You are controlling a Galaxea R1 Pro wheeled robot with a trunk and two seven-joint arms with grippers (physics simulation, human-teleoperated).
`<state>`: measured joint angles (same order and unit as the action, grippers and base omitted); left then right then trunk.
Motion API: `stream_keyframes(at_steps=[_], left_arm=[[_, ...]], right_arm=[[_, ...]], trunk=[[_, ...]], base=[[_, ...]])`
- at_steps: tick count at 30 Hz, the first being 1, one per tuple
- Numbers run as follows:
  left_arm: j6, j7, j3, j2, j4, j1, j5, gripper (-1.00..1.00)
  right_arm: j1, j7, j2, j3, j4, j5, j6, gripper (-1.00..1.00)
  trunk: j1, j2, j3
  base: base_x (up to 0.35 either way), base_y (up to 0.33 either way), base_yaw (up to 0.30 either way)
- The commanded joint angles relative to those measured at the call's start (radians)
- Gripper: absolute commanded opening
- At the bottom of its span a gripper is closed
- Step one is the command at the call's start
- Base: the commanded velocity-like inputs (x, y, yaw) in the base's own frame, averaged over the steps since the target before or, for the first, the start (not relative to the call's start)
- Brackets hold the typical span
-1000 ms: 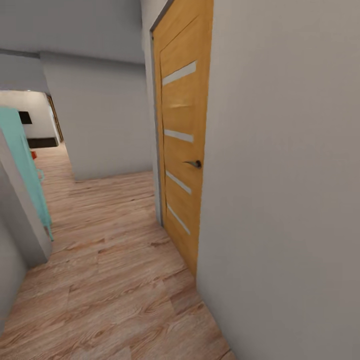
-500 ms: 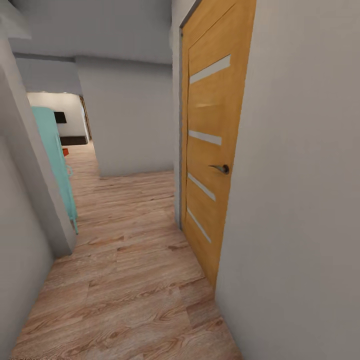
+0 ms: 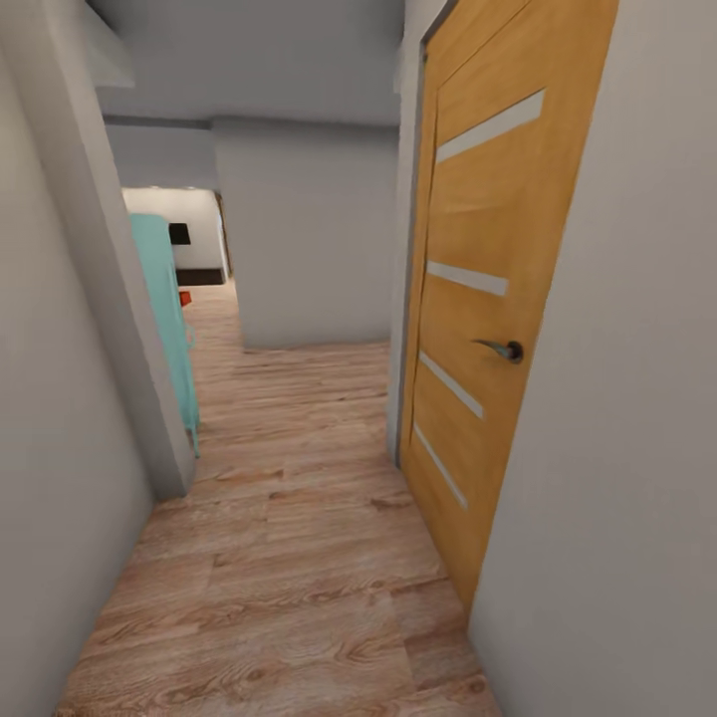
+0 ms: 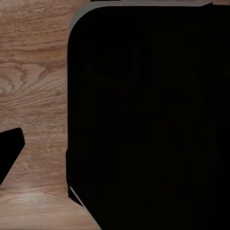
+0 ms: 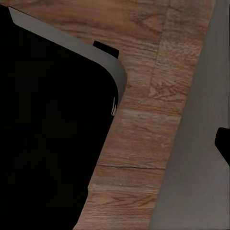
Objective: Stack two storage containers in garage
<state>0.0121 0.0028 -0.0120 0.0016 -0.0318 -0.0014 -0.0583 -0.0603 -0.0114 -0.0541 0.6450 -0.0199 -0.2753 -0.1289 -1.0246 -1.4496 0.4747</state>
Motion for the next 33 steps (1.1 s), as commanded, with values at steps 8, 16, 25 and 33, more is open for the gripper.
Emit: stream_keyframes(at_steps=[8,16,25,33], left_arm=[[0.001,0.0,0.0,0.0,0.0,0.0,-0.006,1.0],[0.001,0.0,0.0,0.0,0.0,0.0,-0.006,1.0],[0.002,0.0,-0.001,0.0,0.0,0.0,-0.006,1.0],[0.0,0.0,0.0,0.0,0.0,0.0,-0.006,1.0]], right_arm=[[-0.001,-0.001,0.0,0.009,-0.003,-0.009,-0.005,1.0],[-0.001,-0.001,0.0,0.009,-0.002,-0.009,-0.005,1.0],[-0.001,-0.001,0.0,0.009,-0.002,-0.009,-0.005,1.0],[-0.001,-0.001,-0.001,0.009,-0.003,-0.009,-0.005,1.0]], trunk=[[0.0,0.0,0.001],[0.0,0.0,0.001],[0.0,0.0,0.001],[0.0,0.0,0.001]], base=[[0.199,0.0,0.275],[0.199,0.0,0.274],[0.199,0.0,0.274],[0.234,0.0,0.171]])
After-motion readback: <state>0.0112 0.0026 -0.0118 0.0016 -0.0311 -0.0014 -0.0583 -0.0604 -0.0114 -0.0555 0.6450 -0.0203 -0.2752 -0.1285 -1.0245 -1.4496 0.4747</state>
